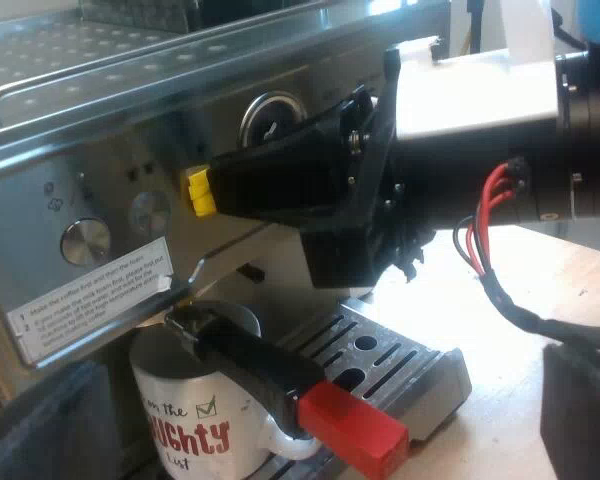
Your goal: Place mug into machine
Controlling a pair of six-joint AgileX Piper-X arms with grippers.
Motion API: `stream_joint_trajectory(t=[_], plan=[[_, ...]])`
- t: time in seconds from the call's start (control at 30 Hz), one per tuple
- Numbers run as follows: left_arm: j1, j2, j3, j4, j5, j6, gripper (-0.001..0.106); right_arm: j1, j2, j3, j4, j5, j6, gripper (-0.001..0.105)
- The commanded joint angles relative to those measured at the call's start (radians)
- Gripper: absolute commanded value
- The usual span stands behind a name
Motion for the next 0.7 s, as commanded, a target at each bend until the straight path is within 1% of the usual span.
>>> stream_joint_trajectory(t=[0.03, 0.17, 0.37, 0.4, 0.43, 0.5, 0.53, 0.57, 0.6, 0.63, 0.7], plan=[[-0.004, -0.007, -0.007, -0.019, 0.005, -0.011, 0.087, -0.063, 0.027, -0.029, -0.030, 0.034, -0.019, 0.000], [-0.004, -0.007, -0.007, -0.019, 0.005, -0.011, 0.087, -0.071, 0.027, -0.029, -0.030, 0.036, -0.019, 0.000], [-0.004, -0.005, -0.004, -0.019, 0.005, -0.006, 0.087, -0.018, -0.004, -0.029, 0.059, 0.036, -0.019, 0.001], [-0.004, -0.005, -0.004, -0.019, 0.005, -0.006, 0.087, 0.017, -0.031, -0.029, 0.131, 0.036, -0.019, 0.012], [-0.004, -0.005, -0.004, -0.019, 0.005, -0.006, 0.087, 0.021, -0.033, -0.029, 0.138, 0.036, -0.017, 0.016], [-0.004, -0.005, -0.004, -0.019, 0.005, -0.006, 0.087, 0.066, -0.073, -0.029, 0.218, 0.036, 0.000, 0.042], [-0.004, -0.005, -0.004, -0.019, 0.005, -0.006, 0.087, 0.075, -0.079, -0.029, 0.232, 0.036, 0.004, 0.047], [-0.004, -0.005, -0.004, -0.019, 0.005, -0.013, 0.087, 0.087, -0.092, -0.029, 0.255, 0.036, 0.005, 0.056], [-0.001, -0.005, -0.006, -0.019, 0.004, -0.033, 0.087, 0.101, -0.104, -0.029, 0.273, 0.036, 0.005, 0.060], [0.000, -0.005, -0.009, -0.019, 0.001, -0.051, 0.087, 0.114, -0.121, -0.029, 0.298, 0.032, 0.005, 0.067], [-0.001, -0.005, -0.029, -0.018, -0.011, -0.118, 0.087, 0.140, -0.162, -0.029, 0.365, 0.031, 0.005, 0.074]])
